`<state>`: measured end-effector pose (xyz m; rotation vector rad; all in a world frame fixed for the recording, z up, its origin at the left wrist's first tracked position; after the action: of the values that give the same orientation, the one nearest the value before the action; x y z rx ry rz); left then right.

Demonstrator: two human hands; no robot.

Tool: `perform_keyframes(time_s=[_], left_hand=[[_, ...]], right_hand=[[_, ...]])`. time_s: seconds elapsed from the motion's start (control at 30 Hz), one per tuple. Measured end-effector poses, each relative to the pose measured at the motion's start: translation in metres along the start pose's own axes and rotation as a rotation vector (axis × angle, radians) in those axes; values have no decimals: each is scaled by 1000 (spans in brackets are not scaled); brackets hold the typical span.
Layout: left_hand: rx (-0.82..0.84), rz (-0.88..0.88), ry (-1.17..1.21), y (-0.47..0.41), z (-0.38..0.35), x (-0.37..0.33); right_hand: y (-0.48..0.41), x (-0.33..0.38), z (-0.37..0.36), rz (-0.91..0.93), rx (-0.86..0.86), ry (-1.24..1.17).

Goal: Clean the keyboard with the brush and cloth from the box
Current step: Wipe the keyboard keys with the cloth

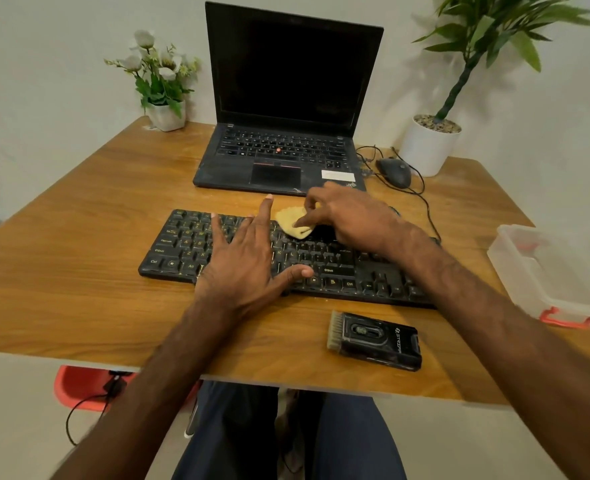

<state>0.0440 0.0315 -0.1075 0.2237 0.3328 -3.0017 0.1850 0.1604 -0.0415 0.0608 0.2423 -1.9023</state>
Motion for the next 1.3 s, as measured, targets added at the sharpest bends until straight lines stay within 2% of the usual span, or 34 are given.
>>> perform_keyframes(time_s=[0.13, 0.27, 0.4, 0.57, 0.73, 0.77, 0.87, 0.93, 1.03, 1.17, 1.23, 1.3], left_hand=[[-2, 7, 12, 0, 0, 0], [-18, -7, 3, 1, 1, 0], [-7, -9, -13, 1, 1, -1], [7, 19, -24, 0, 0, 0], [29, 24, -41, -1, -1, 1], [29, 22, -49, 0, -1, 1], [38, 19, -68, 1, 2, -1], [30, 18, -71, 2, 4, -2], [24, 17, -67, 3, 4, -1], [21, 18, -63, 4, 4, -2], [27, 18, -65, 4, 4, -2], [23, 19, -61, 3, 4, -2]], right_hand=[[2, -19, 15, -100, 40, 33], [-11, 4, 10, -110, -112, -60], [-8, 23, -10, -23, -20, -27], [28, -15, -4, -113, 21, -99], [51, -47, 16, -205, 154, -173], [51, -53, 21, -241, 139, -165], [42, -52, 28, -314, -52, -198], [33, -31, 21, -274, -128, -191], [32, 2, -2, -185, -75, -114], [60, -13, -6, -251, -39, -126], [72, -25, 1, -297, -64, -77], [78, -21, 8, -302, -159, -136]])
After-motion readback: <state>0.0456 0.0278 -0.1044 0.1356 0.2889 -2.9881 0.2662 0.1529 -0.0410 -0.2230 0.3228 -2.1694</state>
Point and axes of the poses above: each hand's wrist, its own y-axis away from the middle knuckle, its own z-axis out of the back of the hand, x = y × z, the point moved 2 cm from there along -y, towards the middle knuckle
